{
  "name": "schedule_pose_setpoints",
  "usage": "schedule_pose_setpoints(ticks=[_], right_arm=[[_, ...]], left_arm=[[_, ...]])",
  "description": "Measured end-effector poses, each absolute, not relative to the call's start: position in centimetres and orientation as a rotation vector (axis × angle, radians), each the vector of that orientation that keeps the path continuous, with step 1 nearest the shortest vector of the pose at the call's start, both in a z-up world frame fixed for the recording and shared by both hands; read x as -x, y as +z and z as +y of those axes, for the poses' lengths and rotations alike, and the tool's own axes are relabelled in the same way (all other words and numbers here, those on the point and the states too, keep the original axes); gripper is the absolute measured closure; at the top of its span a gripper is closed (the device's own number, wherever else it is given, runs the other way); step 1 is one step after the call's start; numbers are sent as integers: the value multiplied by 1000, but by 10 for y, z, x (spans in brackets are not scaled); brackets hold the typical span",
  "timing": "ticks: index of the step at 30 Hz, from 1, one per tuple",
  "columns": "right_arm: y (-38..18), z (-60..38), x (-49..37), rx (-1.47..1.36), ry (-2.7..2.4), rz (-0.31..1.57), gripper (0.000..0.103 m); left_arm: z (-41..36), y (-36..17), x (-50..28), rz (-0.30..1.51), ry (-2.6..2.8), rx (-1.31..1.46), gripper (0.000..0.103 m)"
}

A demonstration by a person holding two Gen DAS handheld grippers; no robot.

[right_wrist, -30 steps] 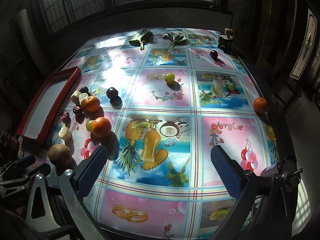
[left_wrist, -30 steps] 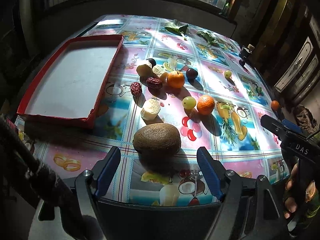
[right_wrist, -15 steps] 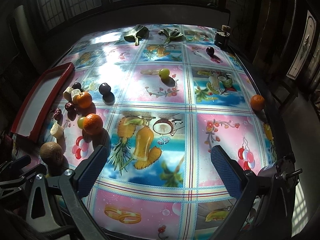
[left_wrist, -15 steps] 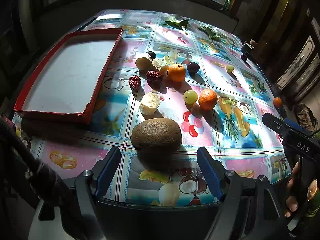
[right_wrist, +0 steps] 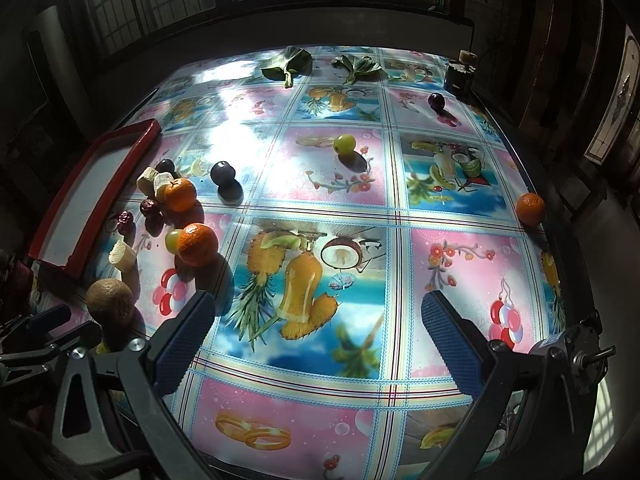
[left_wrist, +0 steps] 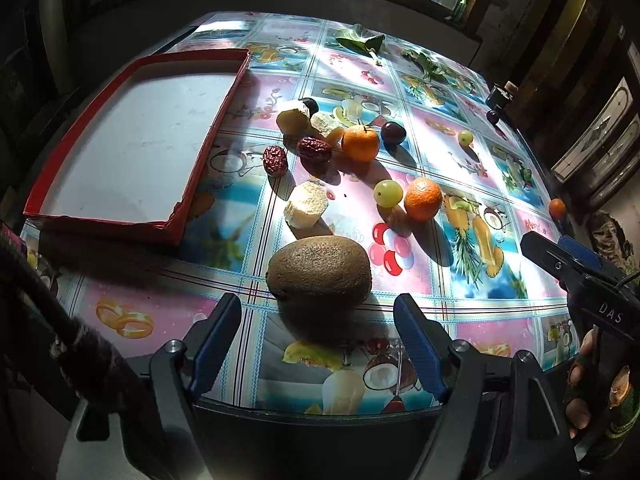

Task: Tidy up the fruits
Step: 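Grasp the brown kiwi with the left tool while the right tool grasps the mandarin orange, then lower the orange into the red tray and open the right tool while the left tool carries the kiwi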

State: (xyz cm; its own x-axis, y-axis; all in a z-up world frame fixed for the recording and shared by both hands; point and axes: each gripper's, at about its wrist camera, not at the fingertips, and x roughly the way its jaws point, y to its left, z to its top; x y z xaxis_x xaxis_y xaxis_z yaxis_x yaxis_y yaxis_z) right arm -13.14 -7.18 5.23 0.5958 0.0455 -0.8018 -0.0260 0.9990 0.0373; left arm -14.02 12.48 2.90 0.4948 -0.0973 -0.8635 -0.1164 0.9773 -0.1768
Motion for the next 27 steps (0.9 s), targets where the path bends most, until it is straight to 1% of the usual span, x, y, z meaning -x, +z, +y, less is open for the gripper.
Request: schedule_pose_setpoints(ticks=[3, 6, 8, 10, 11, 17, 20, 21, 22, 24, 25, 26, 27], right_arm=[[51, -66, 131, -28, 102, 924, 0], [48, -56, 127, -40, 197, 912, 8], [43, -47, 121, -46, 259, 926, 22], [36, -39, 112, -45, 301, 940, 31], [32, -35, 107, -46, 310, 954, 34], [13, -13, 80, -83, 375, 1004, 39], [6, -6, 72, -95, 403, 1024, 44], [4, -4, 70, -97, 406, 1030, 45], [1, -3, 68, -101, 409, 1037, 48], [0, -3, 67, -107, 409, 1025, 54], [-1, -3, 66, -109, 410, 1027, 62], [-1, -3, 66, -109, 407, 1028, 65], [-1, -4, 66, -115, 409, 1030, 65]], left_arm=[[126, 25, 135, 1068, 13, 231, 24], [127, 23, 129, 1070, 13, 235, 24], [126, 21, 124, 1073, 9, 235, 24], [127, 17, 119, 1080, 5, 241, 24], [128, 15, 117, 1087, 6, 246, 24], [130, 2, 106, 1106, 9, 257, 25], [131, 3, 104, 1097, -2, 259, 27], [132, 3, 104, 1090, -14, 263, 33], [131, 4, 105, 1087, -21, 261, 37], [131, 4, 106, 1079, -24, 258, 37], [131, 4, 107, 1076, -26, 256, 37], [132, 4, 108, 1075, -26, 253, 38], [133, 5, 109, 1075, -26, 255, 38]])
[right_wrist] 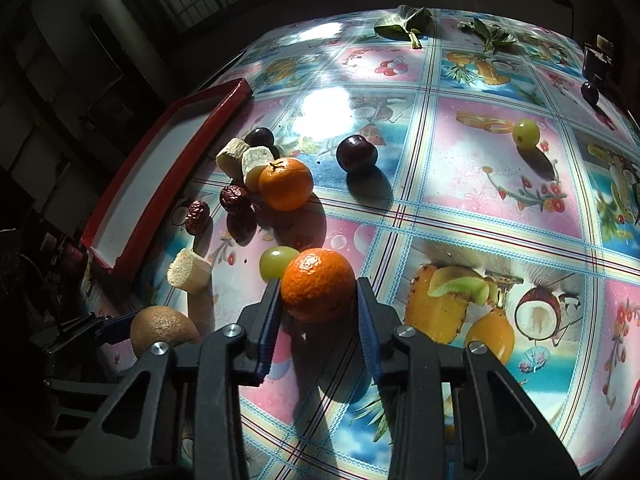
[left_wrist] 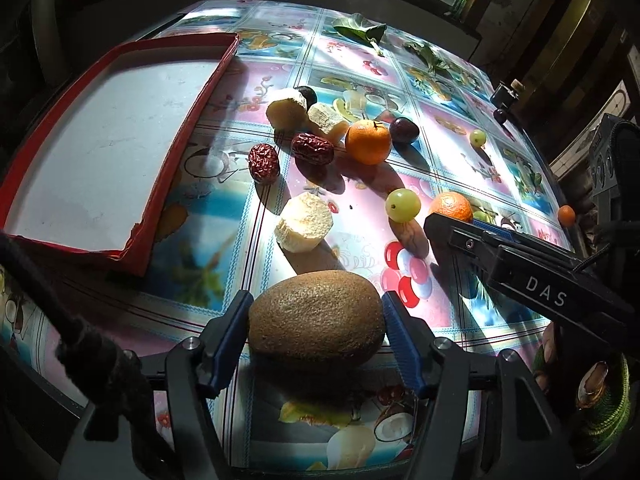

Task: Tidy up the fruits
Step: 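Lower the orange into the red tray and open the right tool while the left tool carries the kiwi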

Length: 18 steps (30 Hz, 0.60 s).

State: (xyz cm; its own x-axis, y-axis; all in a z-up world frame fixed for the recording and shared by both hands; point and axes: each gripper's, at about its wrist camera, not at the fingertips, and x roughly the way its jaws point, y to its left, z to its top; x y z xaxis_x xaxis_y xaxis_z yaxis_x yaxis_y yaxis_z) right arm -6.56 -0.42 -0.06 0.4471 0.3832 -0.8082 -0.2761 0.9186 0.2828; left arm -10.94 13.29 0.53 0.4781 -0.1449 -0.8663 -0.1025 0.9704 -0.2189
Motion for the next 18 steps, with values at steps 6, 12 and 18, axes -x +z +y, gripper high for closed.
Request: schedule_pose_setpoints(ticks=[6, 12, 18], right_arm=[[5, -16, 79, -142, 382, 1013, 65], [22, -19, 98, -167, 390, 979, 65], [35, -8, 108, -156, 421, 957, 65]], left_arm=[[140, 15, 119, 1062, -34, 267, 39], [146, 30, 132, 1024, -22, 257, 39], [155, 45, 143, 984, 30, 226, 39]])
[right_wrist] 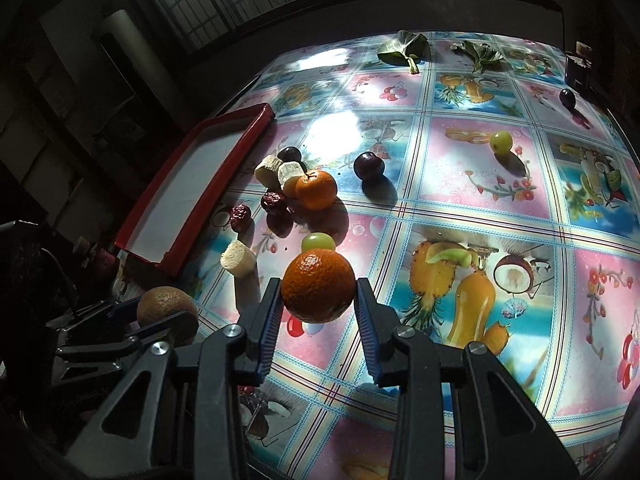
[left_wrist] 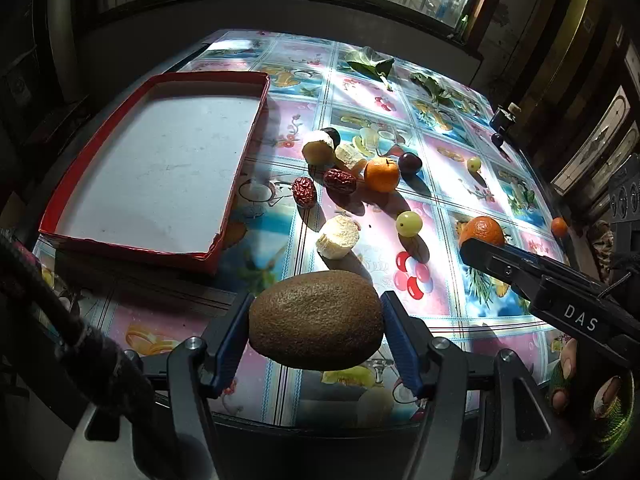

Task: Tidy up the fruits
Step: 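Lower the orange into the red tray and open the right tool while the left tool carries the kiwi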

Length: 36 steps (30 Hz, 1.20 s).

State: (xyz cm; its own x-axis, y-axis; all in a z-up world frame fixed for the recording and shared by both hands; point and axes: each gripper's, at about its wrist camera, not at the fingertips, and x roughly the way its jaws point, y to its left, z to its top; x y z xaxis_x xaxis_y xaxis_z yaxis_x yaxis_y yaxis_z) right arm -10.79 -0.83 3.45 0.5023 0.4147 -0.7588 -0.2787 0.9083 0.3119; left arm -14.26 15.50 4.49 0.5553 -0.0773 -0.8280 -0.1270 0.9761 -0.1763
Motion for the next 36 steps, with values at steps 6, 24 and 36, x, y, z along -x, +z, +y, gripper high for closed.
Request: schedule_pose_setpoints(ticks=[6, 24, 36], right_arm=[[42, 7, 113, -145, 455, 945, 65], [48, 57, 112, -108, 556, 943, 65], [47, 75, 105, -100, 580, 949, 65]], left_arm=[[175, 55, 148, 960, 96, 222, 39], [224, 69, 148, 912, 233, 220, 40], [240, 68, 144, 910, 261, 240, 40]])
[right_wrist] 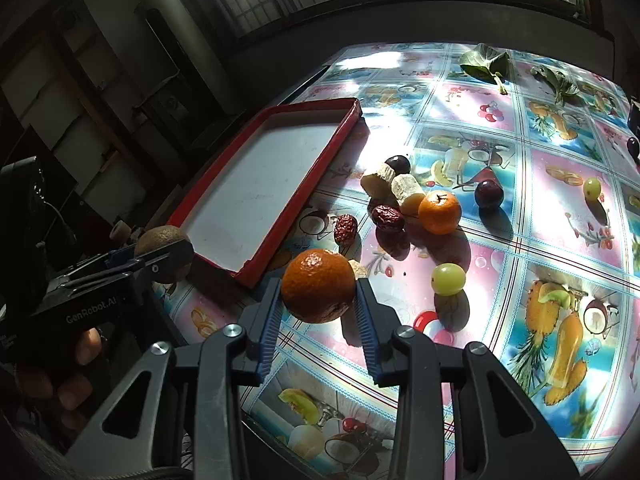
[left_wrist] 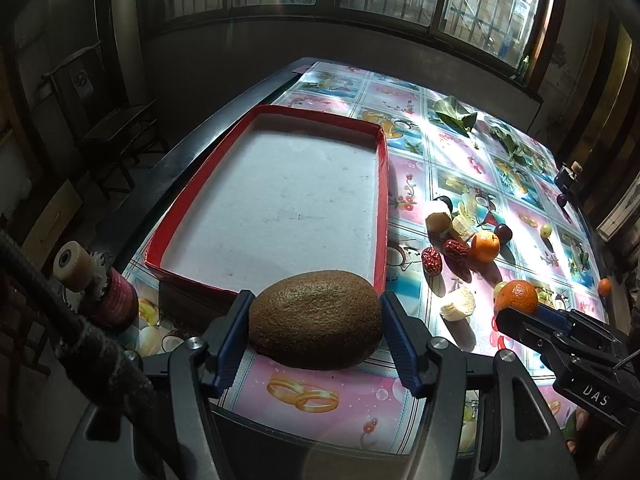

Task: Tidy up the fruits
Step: 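Lower the orange into the red tray and open the right tool while the left tool carries the kiwi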

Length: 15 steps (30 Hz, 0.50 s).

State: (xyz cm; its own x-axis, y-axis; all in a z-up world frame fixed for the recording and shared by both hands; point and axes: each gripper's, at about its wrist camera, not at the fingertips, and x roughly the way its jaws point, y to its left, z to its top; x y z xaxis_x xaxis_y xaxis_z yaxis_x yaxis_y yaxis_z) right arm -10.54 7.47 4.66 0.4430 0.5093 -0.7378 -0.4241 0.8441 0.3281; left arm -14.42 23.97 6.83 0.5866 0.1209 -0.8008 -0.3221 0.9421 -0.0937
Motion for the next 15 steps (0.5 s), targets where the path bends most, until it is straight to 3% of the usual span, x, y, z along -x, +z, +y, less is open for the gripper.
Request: schedule_pose_setpoints(ticks=[15], right_arm=[[51, 134, 91, -58, 696, 940, 65]], left_arm=[[309, 66, 122, 897, 378, 281, 40]])
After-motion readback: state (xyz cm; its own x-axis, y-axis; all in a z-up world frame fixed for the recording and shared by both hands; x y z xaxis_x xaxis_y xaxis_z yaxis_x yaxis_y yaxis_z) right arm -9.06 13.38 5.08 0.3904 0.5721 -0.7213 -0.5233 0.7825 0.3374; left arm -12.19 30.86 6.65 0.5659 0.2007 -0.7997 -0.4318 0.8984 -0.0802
